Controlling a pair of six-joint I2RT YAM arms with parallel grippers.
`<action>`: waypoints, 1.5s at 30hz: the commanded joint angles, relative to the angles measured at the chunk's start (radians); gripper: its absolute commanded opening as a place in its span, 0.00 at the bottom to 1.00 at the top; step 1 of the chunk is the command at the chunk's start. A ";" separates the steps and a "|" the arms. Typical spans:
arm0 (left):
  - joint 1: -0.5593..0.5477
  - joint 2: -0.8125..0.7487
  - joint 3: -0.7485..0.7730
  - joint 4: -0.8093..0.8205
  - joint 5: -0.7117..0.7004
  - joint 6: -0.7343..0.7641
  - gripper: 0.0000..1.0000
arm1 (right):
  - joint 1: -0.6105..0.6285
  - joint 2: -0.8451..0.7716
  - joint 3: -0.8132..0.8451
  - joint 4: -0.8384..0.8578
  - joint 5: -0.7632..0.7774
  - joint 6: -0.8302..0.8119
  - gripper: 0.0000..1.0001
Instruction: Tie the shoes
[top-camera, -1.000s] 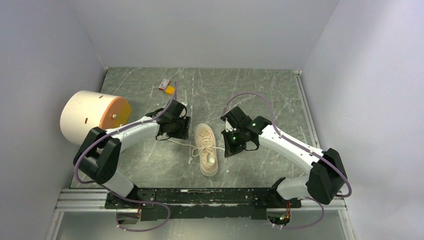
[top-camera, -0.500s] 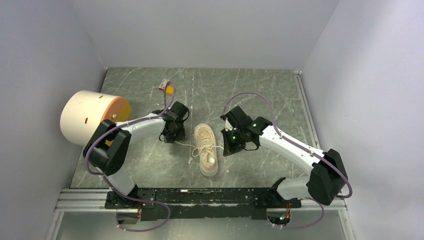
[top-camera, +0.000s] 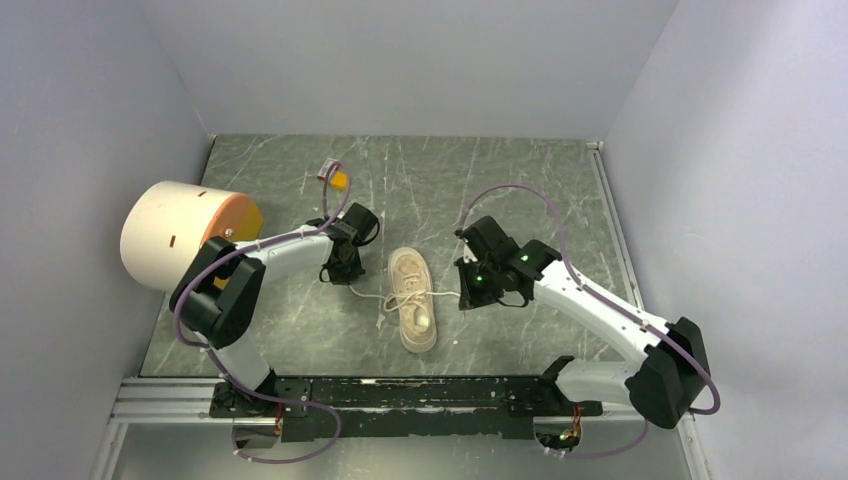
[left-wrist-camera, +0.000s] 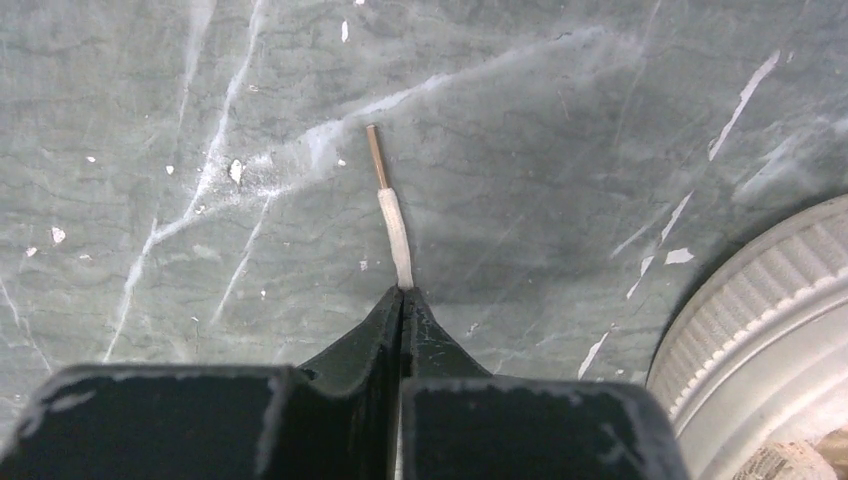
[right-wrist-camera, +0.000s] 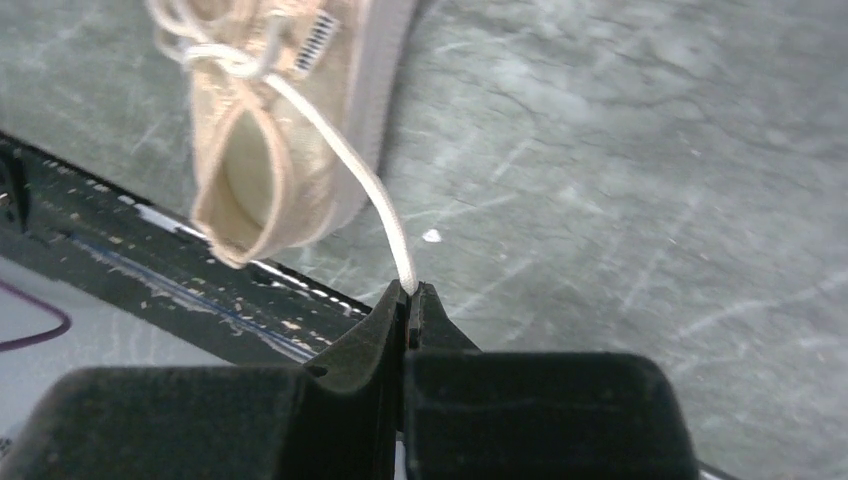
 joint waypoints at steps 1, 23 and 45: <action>0.019 -0.025 0.003 -0.061 -0.017 0.061 0.05 | -0.023 -0.050 0.022 -0.150 0.164 0.041 0.00; 0.084 -0.452 0.175 -0.661 -0.340 -0.046 0.05 | -0.598 0.089 0.055 -0.205 0.432 0.192 0.00; 0.195 -0.443 -0.114 -0.527 -0.188 -0.066 0.05 | -0.841 0.152 -0.167 0.069 0.377 0.325 0.00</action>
